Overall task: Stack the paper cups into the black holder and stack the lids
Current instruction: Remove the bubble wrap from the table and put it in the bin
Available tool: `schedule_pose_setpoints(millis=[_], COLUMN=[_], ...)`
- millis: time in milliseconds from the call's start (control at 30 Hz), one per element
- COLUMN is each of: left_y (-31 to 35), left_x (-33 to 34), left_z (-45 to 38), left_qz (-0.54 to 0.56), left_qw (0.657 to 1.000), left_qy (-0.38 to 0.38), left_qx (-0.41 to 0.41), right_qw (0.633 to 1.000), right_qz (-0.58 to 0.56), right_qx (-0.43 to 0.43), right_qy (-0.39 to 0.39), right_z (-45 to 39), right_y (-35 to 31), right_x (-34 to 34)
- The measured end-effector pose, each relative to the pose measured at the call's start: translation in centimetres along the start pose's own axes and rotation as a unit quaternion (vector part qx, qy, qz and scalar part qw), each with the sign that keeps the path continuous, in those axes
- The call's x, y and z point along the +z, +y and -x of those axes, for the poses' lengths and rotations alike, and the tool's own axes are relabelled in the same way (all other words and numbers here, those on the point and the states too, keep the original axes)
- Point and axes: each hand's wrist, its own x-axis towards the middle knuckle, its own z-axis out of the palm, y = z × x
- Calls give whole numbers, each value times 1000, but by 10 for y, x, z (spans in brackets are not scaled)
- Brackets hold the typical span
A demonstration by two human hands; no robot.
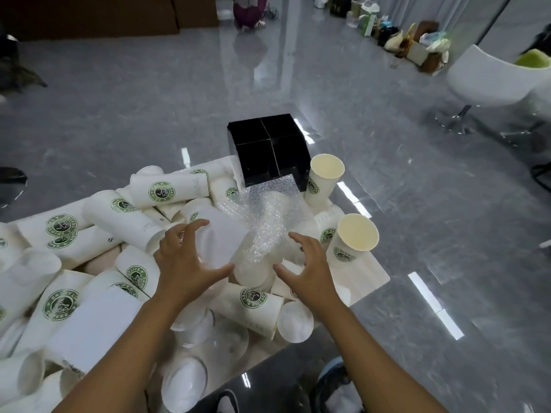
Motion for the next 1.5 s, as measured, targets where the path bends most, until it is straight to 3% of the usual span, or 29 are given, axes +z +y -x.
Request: schedule_pose_setpoints(millis=[367,633,900,1200,1500], left_y=[-11,-9,-16,-10,42], left_x=[-16,-6,-3,-15,-60], left_z=[-13,-35,-44,-49,-50], left_qz=[69,85,98,121,202], left_qw=[998,996,994,991,968], left_qy=[2,-24,-35,-40,-39], left_qx=[-7,18,25,50,143], right_qw=[992,969,966,987,972], right_qz=[113,203,155,47,-3], right_qx=[53,144,187,40,-38], right_qy=[29,-2,89,151,230], right_z=[-61,-85,-102,-82,-64], right_y=[-1,11,11,-21,-106], right_x=[23,29,35,19,-46])
